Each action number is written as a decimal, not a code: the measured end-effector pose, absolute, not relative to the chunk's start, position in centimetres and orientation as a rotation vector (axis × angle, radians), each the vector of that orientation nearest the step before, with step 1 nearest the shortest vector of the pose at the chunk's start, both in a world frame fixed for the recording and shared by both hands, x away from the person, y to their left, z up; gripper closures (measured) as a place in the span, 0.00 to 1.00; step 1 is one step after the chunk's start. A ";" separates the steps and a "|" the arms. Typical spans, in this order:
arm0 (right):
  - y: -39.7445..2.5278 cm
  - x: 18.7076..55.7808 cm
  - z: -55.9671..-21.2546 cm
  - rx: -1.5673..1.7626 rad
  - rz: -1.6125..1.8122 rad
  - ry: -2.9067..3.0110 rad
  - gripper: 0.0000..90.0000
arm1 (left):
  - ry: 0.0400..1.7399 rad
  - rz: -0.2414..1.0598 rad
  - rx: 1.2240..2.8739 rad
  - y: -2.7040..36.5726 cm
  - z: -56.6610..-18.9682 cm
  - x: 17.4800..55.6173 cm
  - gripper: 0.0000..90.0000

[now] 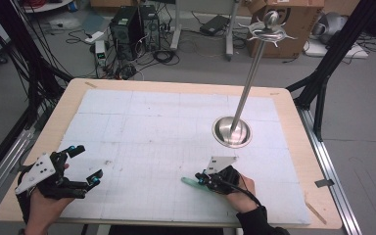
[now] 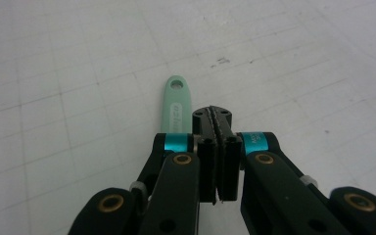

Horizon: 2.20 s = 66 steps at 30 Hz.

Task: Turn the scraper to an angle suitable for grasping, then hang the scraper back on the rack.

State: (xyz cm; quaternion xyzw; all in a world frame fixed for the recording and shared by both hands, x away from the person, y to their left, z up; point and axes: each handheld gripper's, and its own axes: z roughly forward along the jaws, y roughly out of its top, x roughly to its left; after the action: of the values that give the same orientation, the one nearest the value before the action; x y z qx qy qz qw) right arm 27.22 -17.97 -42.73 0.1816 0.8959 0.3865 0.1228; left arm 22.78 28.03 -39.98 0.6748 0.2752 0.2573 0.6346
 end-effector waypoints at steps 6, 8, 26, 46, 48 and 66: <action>-20.6 26.1 -41.0 0.514 1.244 2.567 0.66 | 0.618 0.583 1.536 27.8 -39.9 22.9 0.02; -21.2 25.9 -40.5 0.507 1.263 2.568 0.53 | 0.611 0.582 1.536 27.8 -39.8 22.9 0.02; -24.7 24.1 -39.2 0.626 1.254 2.489 0.01 | 0.588 0.554 1.538 26.9 -39.8 23.8 0.02; -22.1 26.7 -40.6 0.594 0.886 2.809 0.17 | 0.596 0.567 1.537 27.2 -39.7 23.5 0.02; -21.9 26.8 -40.6 0.564 0.875 2.821 0.20 | 0.601 0.569 1.535 27.3 -39.7 23.5 0.02; -19.1 27.0 -41.2 0.476 0.551 3.006 0.57 | 0.635 0.599 1.512 29.0 -39.5 22.4 0.02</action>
State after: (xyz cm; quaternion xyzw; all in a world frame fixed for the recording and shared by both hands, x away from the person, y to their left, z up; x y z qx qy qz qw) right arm 26.96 -19.06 -41.17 0.1540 0.9716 0.1781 0.0242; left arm 22.45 28.99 -39.51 0.6635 0.2787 0.2631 0.6426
